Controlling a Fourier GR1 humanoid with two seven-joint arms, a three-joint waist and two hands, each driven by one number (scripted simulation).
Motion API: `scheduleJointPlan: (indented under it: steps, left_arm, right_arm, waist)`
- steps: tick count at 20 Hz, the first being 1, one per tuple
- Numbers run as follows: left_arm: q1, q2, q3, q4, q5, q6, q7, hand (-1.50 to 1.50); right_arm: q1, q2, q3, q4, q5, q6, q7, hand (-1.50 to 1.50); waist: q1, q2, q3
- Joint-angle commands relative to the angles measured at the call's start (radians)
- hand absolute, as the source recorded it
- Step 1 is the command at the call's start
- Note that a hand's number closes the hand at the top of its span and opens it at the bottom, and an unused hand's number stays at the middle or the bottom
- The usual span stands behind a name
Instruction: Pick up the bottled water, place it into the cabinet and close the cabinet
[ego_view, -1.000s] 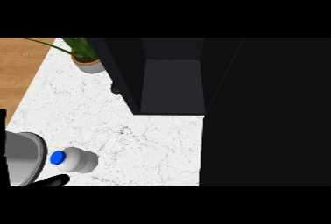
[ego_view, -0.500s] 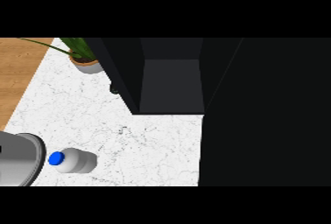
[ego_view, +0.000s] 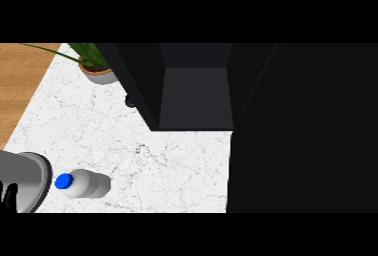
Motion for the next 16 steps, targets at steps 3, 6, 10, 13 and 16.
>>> scheduleJointPlan:
  steps: [3,6,10,13,16]
  left_arm:
    - [0.053,-0.001,-0.004,0.000,-0.009,0.061,-0.045,-1.50]
    - [-0.030,-0.001,0.067,0.169,0.050,0.120,-0.132,-1.50]
    - [-0.040,0.019,0.201,0.300,0.197,0.050,-0.235,-1.50]
    - [-0.071,-0.001,0.193,0.400,0.231,0.038,-0.303,-1.50]
    - [-0.090,-0.001,0.235,0.481,0.301,0.002,-0.382,-1.50]
  right_arm:
    - [0.080,-0.012,0.029,-0.093,0.048,0.005,-0.014,-1.50]
    - [0.175,-0.026,0.035,-0.136,0.011,0.030,-0.048,-1.50]
    - [0.231,-0.065,-0.041,-0.127,-0.041,0.081,-0.121,-1.50]
    - [0.292,-0.061,0.001,-0.160,-0.022,0.092,-0.150,-1.50]
    - [0.315,-0.056,-0.018,-0.145,-0.034,0.097,-0.200,-1.50]
  waist:
    - [0.001,0.000,0.000]
    - [-0.008,0.000,-0.001]
    - [-0.007,-0.002,-0.002]
    - [-0.011,-0.001,-0.002]
    - [-0.009,0.000,-0.001]
